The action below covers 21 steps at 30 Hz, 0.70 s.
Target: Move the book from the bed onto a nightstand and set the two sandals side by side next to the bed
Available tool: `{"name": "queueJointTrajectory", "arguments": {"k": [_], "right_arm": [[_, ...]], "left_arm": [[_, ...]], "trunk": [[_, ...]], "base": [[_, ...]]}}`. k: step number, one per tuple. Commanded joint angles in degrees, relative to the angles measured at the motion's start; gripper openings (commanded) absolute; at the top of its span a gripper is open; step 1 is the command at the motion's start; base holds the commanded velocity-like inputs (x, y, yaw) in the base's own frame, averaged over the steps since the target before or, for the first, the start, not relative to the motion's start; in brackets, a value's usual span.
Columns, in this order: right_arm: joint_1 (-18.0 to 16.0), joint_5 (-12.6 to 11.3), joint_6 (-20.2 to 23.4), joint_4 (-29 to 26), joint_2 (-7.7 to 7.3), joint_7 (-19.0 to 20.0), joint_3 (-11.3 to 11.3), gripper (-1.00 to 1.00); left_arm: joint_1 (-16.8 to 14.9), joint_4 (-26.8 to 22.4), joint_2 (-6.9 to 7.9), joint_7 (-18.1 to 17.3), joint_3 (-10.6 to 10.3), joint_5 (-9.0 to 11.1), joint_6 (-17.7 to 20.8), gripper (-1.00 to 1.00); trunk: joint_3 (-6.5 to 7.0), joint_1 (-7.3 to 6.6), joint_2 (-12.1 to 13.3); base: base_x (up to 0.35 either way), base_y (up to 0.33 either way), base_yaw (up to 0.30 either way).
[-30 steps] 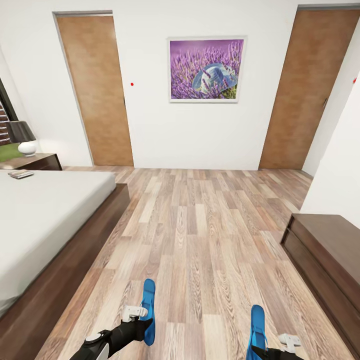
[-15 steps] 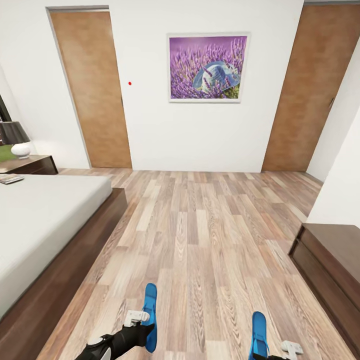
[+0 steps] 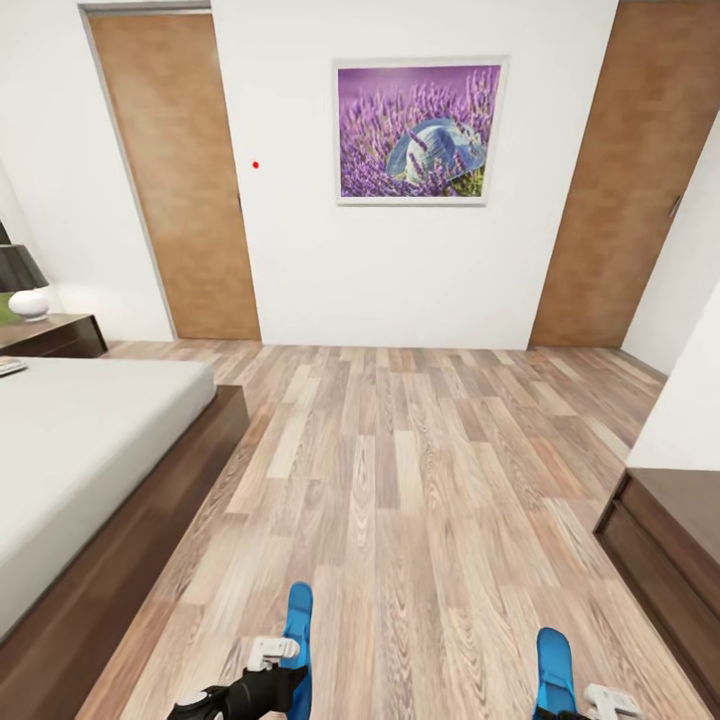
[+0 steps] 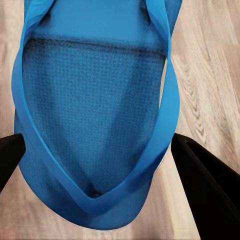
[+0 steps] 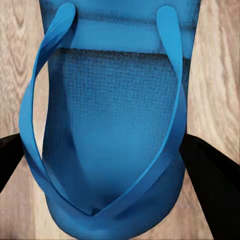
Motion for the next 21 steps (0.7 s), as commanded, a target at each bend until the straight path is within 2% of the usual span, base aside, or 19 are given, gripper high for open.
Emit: {"name": "queueJointTrajectory", "arguments": {"k": [1,3,4,5,6,7,11,21], "right_arm": [[-0.02,-0.56,-0.23,0.0,0.0,0.72,-0.15,-1.0],[-0.02,-0.55,-0.77,0.0,-0.02,3.72,-0.15,-1.0],[-0.02,-0.53,-0.93,0.0,-0.15,8.06,-0.15,-1.0],[-0.02,-0.57,-1.07,0.0,-0.38,15.12,-0.14,-1.0],[-0.02,-0.57,-1.12,0.0,-0.45,19.19,-0.14,-1.0],[-0.02,-0.55,-1.14,0.0,-0.48,20.94,-0.14,-1.0],[-0.02,-0.52,-1.17,0.0,-0.57,23.6,-0.14,-1.0],[-0.02,-0.71,-1.17,0.0,-0.54,24.14,-0.14,-1.0]], "left_arm": [[-0.02,0.1,0.04,0.04,-0.28,0.56,0.1,-1.0],[-0.02,0.26,0.04,0.06,-0.32,0.54,-0.09,-1.0],[-0.02,0.31,0.04,0.03,-0.29,0.53,-0.15,-1.0],[-0.02,0.35,0.04,0.01,-0.3,0.53,-0.19,-1.0],[-0.02,0.36,0.04,0.0,-0.32,0.53,-0.21,-1.0],[-0.02,0.36,0.04,0.0,-0.32,0.54,-0.21,-1.0],[-0.02,0.37,0.04,-0.01,-0.36,0.57,-0.22,-1.0],[-0.02,1.59,-0.03,0.07,-0.41,0.55,-0.44,-1.0]], "trunk": [[-0.05,0.01,-0.02],[-0.05,0.01,-0.02],[-0.05,0.01,-0.02],[-0.05,0.01,-0.02],[-0.05,0.01,-0.02],[-0.05,0.01,-0.02],[-0.05,0.01,-0.02],[-0.05,0.01,-0.02]], "base": [[0.214,0.0,0.0],[0.209,0.0,0.0],[0.206,0.0,0.0],[0.205,0.0,0.0],[0.204,0.0,0.0],[0.204,0.0,0.0],[0.204,0.0,0.0],[0.225,0.0,0.0]]}}
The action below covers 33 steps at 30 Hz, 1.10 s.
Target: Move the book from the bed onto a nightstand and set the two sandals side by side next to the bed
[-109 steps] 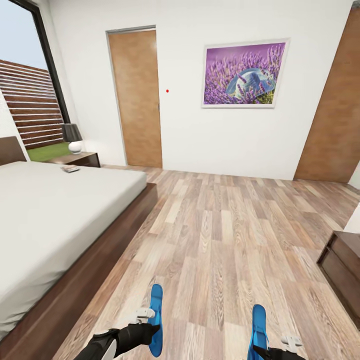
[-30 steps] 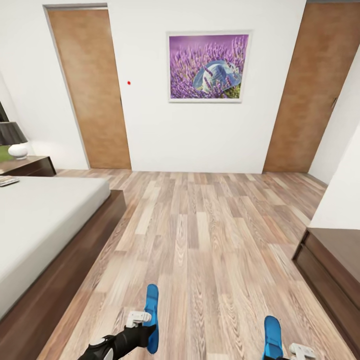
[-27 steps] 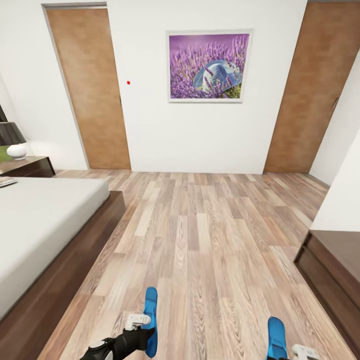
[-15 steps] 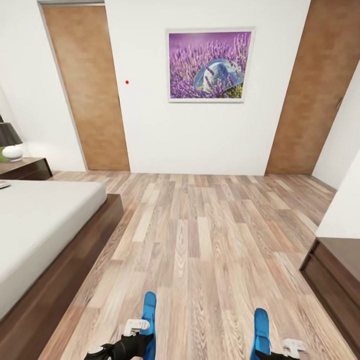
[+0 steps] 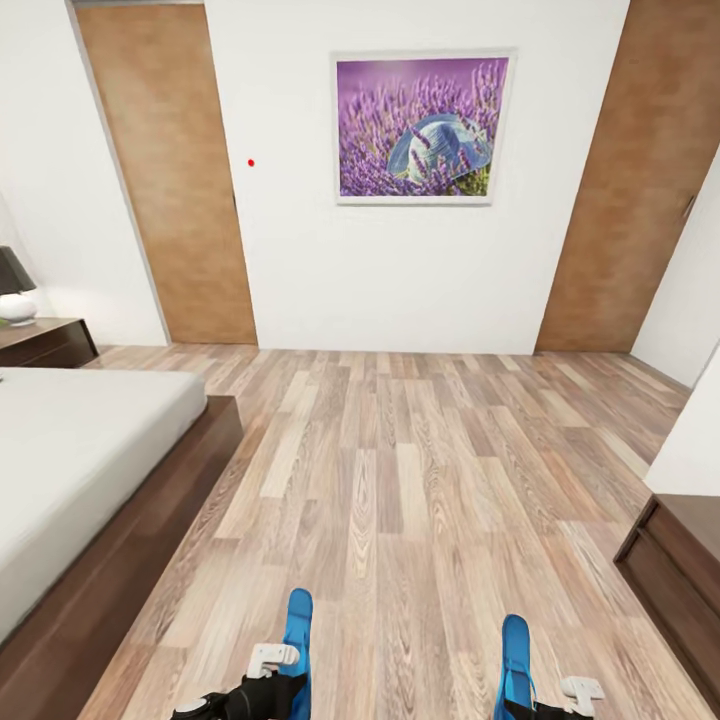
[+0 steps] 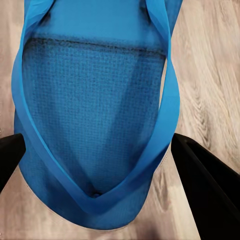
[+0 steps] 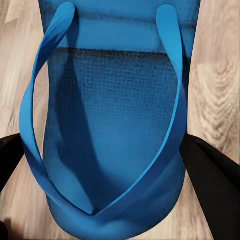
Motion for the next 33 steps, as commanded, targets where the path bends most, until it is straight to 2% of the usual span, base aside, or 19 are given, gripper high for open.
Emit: {"name": "queueJointTrajectory", "arguments": {"k": [1,33], "right_arm": [[-0.04,-0.36,0.17,0.04,0.0,0.26,-0.12,-1.0],[-0.04,-0.45,-0.09,1.35,0.46,-0.2,-0.12,-1.0]], "left_arm": [[-0.02,0.13,0.03,0.02,-0.3,0.6,0.25,-1.0],[-0.02,0.68,-0.85,-0.05,-0.21,0.85,0.27,-1.0]], "trunk": [[-0.05,0.02,-0.02],[-0.05,0.02,-0.02]], "base": [[0.304,0.0,0.0],[0.328,0.0,0.0]]}}
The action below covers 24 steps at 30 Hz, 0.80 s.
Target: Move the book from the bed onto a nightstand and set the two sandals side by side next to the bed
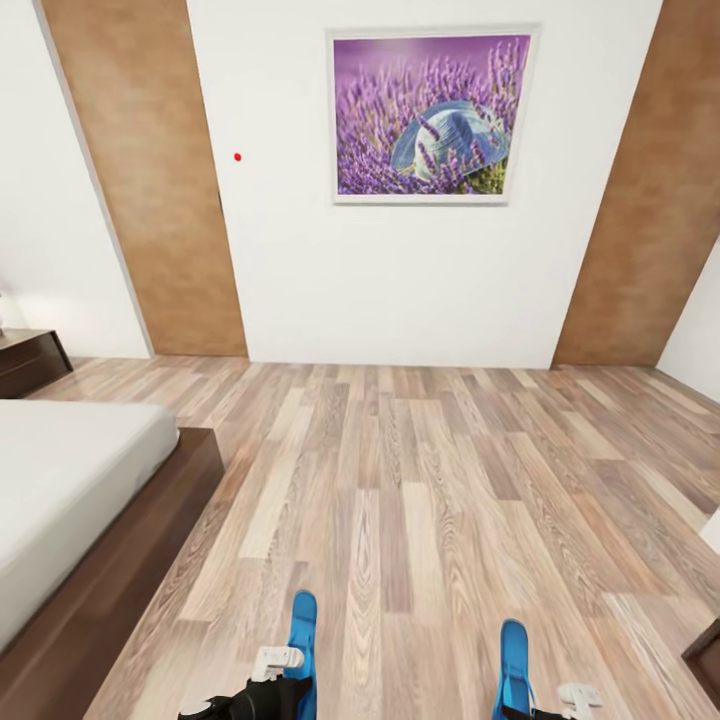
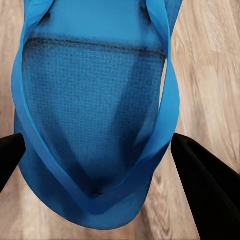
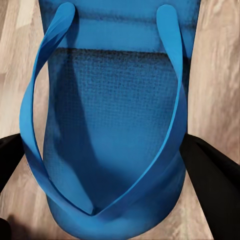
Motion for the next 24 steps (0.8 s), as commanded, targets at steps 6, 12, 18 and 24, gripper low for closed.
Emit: {"name": "queueJointTrajectory", "arguments": {"k": [6,12,18,24], "right_arm": [[-0.04,-0.34,0.15,0.06,0.05,0.17,-0.07,-1.0],[-0.04,-0.33,0.15,1.57,0.05,0.17,-0.07,-1.0],[-0.04,-0.33,0.15,2.05,0.05,0.17,-0.07,-1.0],[-0.04,-0.33,0.15,2.07,0.05,0.17,-0.07,-1.0]], "left_arm": [[-0.02,-0.05,0.03,0.03,-0.3,0.6,0.23,-1.0],[-0.02,-0.05,0.03,0.03,-0.31,0.6,0.23,-1.0],[-0.02,-0.03,0.03,0.1,-0.31,0.6,0.23,-1.0],[-0.02,-0.05,0.16,0.05,-0.19,0.63,0.19,-1.0]], "trunk": [[-0.05,0.02,-0.02],[-0.05,0.02,-0.02],[-0.05,0.02,-0.02],[-0.05,0.02,-0.02]], "base": [[0.33,0.0,0.0],[0.33,0.0,0.0],[0.33,0.0,0.0],[0.33,0.0,0.0]]}}
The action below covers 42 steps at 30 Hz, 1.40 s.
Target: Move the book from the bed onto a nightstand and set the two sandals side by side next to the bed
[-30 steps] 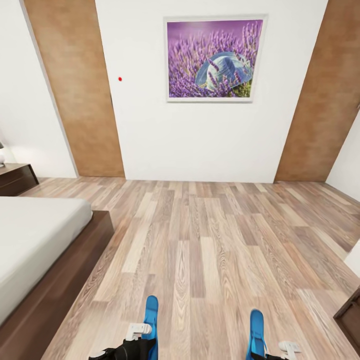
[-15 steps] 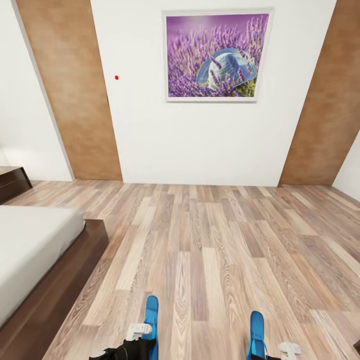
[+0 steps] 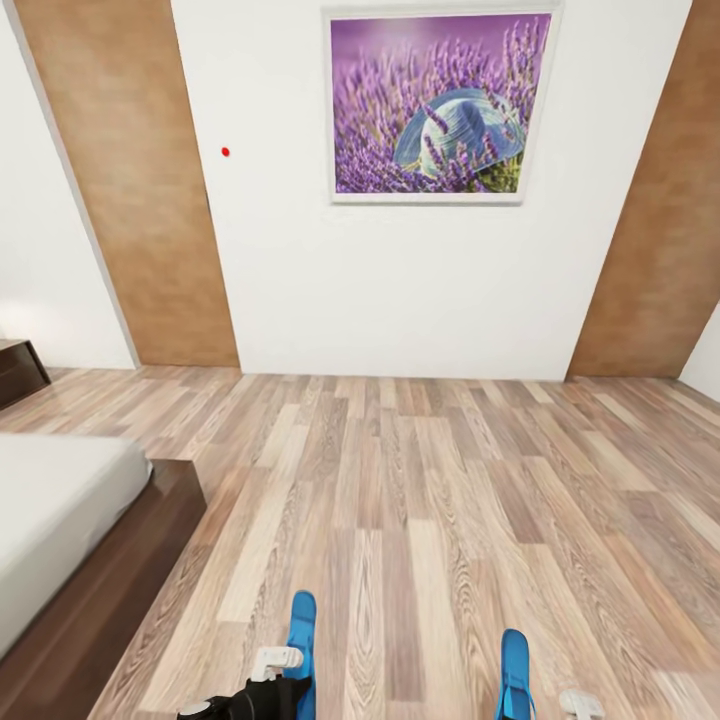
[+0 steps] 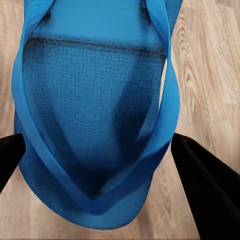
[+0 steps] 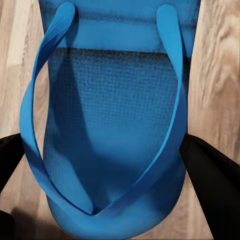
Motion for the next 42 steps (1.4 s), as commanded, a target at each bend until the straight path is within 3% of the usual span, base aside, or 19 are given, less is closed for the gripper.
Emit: {"name": "queueJointTrajectory", "arguments": {"k": [1,42], "right_arm": [[-0.03,-0.52,0.15,0.05,-0.02,0.21,0.05,-1.0],[-0.03,-0.52,0.15,0.05,-0.02,0.21,0.05,-1.0]], "left_arm": [[-0.02,-0.05,0.09,-0.01,-0.29,0.62,0.24,-1.0],[-0.02,-0.05,0.17,0.02,-0.25,0.65,0.23,-1.0]], "trunk": [[-0.05,0.02,-0.02],[-0.05,0.02,-0.02]], "base": [[0.33,0.0,0.0],[0.329,0.0,0.0]]}}
